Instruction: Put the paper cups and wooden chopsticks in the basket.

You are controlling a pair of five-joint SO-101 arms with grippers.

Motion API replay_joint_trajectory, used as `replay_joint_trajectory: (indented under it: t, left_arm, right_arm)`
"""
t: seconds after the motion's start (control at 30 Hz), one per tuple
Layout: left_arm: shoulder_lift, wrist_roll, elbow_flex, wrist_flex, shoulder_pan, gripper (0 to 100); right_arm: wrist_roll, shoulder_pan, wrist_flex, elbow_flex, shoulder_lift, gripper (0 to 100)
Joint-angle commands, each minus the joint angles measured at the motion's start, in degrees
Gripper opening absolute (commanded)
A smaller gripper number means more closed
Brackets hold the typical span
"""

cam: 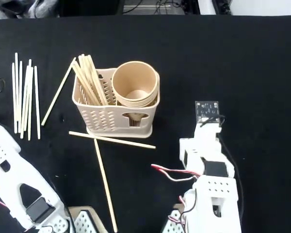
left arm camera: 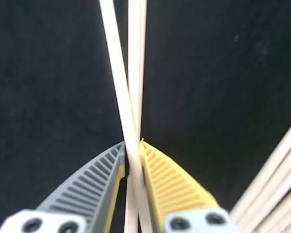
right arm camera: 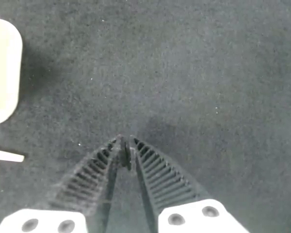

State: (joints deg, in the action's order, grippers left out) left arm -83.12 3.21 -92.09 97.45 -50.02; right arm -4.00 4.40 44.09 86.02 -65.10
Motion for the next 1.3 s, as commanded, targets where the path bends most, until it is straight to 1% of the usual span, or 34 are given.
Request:
replay_joint_trajectory:
  t: [0.0, 0.1, 0.37, 0.5, 0.7, 0.9, 1.1, 1.2, 1.27]
  left_arm:
    - [-0.4, 0.4, 3.3, 3.6, -0.8, 3]
    - [0.2, 0.5, 9.2, 3.6, -1.0, 3]
    - [1.8, 4.2, 26.9, 3.6, -1.1, 3]
    - [8.9, 6.2, 40.7, 3.6, -1.1, 3]
    - [25.7, 9.4, 62.2, 1.8, -1.1, 3]
    - [48.1, 9.8, 86.6, -7.9, -0.8, 3]
    - [72.5, 9.9, 116.2, -21.7, -0.4, 3]
    - [84.6, 13.9, 129.5, -27.6, -0.4, 3]
    - [91.5, 15.8, 136.6, -29.8, -0.6, 3]
  right_arm:
    - [0.4, -0.4, -1.1, -0.2, -0.1, 1.5]
    - [0.4, -0.4, -1.1, -0.2, -0.1, 1.5]
    - [0.4, -0.4, -1.1, -0.2, -0.1, 1.5]
    - [0.4, -0.4, -1.1, -0.2, -0.1, 1.5]
    - [0.4, -0.4, -1.1, -0.2, -0.1, 1.5]
    - [0.4, -0.4, -1.1, -0.2, -0.1, 1.5]
    - [0.4, -0.4, -1.1, -0.2, -0.1, 1.5]
    - [0.4, -0.4, -1.1, -0.2, -0.1, 1.5]
    - [0.4, -0.4, -1.1, -0.2, -0.1, 1.5]
